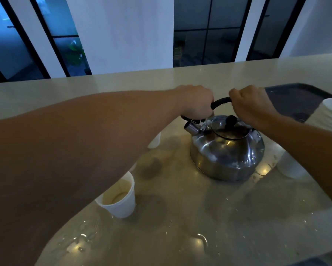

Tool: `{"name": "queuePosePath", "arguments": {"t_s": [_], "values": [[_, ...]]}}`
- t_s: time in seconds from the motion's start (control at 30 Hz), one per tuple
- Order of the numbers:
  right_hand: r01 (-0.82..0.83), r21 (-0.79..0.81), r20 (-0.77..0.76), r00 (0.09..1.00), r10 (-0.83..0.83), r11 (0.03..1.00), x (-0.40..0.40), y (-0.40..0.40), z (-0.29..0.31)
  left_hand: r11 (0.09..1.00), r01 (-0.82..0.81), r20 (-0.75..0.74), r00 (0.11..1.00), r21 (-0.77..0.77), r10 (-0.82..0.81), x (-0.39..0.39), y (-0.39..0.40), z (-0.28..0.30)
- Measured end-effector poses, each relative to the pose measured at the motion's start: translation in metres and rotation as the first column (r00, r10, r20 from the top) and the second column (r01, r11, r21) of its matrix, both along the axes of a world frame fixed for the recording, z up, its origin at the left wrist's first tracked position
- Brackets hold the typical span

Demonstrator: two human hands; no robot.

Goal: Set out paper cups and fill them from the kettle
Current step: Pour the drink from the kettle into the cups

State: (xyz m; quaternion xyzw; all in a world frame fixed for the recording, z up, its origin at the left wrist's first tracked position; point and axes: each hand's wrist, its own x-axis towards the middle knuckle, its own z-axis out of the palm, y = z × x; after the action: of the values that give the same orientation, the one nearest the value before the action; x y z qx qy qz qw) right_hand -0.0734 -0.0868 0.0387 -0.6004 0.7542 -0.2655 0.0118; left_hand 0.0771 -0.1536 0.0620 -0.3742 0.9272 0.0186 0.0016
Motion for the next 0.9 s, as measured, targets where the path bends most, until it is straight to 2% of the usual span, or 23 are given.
{"name": "queuePosePath", "arguments": {"t_s": [0.07, 0.23, 0.3, 0.37, 0.43, 0.5, 0.57, 0.63, 0.73, 0.77, 0.8, 0.83, 0.9], "values": [[-0.013, -0.03, -0.002, 1.0, 0.013, 0.999, -0.001, 0.001, -0.003, 1.0, 0.009, 0.001, 1.0, -0.006, -0.009, -0.003, -0.002, -0.003], [-0.008, -0.042, 0.119, 0.993, 0.013, 0.999, -0.007, -0.001, -0.008, 0.999, 0.044, 0.003, 0.999, -0.021, -0.044, 0.0, 0.0, -0.007], [-0.001, -0.015, 0.069, 0.998, 0.002, 1.0, -0.01, -0.001, -0.006, 0.998, 0.068, -0.006, 0.998, 0.017, -0.068, 0.013, 0.005, -0.005], [-0.022, -0.048, -0.074, 0.997, 0.019, 0.999, -0.009, 0.001, -0.002, 0.992, 0.083, -0.083, 0.994, 0.096, -0.075, 0.038, 0.017, 0.001], [-0.098, -0.148, -0.154, 0.985, 0.075, 0.984, 0.002, 0.009, 0.005, 0.988, 0.07, -0.194, 0.98, 0.14, -0.042, 0.07, 0.035, 0.009], [-0.18, -0.264, -0.076, 0.983, 0.165, 0.948, 0.023, 0.021, 0.011, 0.987, -0.007, -0.294, 0.954, 0.158, 0.054, 0.111, 0.053, 0.015], [-0.189, -0.347, 0.178, 0.948, 0.262, 0.918, 0.052, 0.043, 0.013, 0.968, -0.125, -0.411, 0.888, 0.217, 0.207, 0.162, 0.07, 0.011], [-0.223, -0.357, 0.399, 0.842, 0.364, 0.907, 0.084, 0.064, 0.005, 0.911, -0.22, -0.548, 0.74, 0.349, 0.389, 0.21, 0.093, -0.004], [-0.44, -0.233, 0.496, 0.714, 0.495, 0.868, 0.128, 0.088, -0.021, 0.787, -0.314, -0.68, 0.397, 0.53, 0.616, 0.263, 0.136, -0.052], [-0.51, -0.194, 0.512, 0.676, 0.53, 0.838, 0.14, 0.095, -0.03, 0.744, -0.344, -0.679, 0.31, 0.572, 0.665, 0.272, 0.15, -0.071], [-0.56, -0.163, 0.518, 0.652, 0.554, 0.812, 0.151, 0.101, -0.039, 0.713, -0.36, -0.67, 0.259, 0.601, 0.696, 0.277, 0.164, -0.089], [-0.586, -0.144, 0.517, 0.642, 0.565, 0.798, 0.159, 0.107, -0.047, 0.711, -0.344, -0.664, 0.264, 0.613, 0.7, 0.278, 0.177, -0.104], [-0.566, -0.149, 0.54, 0.64, 0.546, 0.811, 0.17, 0.115, -0.06, 0.726, -0.263, -0.628, 0.37, 0.636, 0.684, 0.269, 0.192, -0.124]]}}
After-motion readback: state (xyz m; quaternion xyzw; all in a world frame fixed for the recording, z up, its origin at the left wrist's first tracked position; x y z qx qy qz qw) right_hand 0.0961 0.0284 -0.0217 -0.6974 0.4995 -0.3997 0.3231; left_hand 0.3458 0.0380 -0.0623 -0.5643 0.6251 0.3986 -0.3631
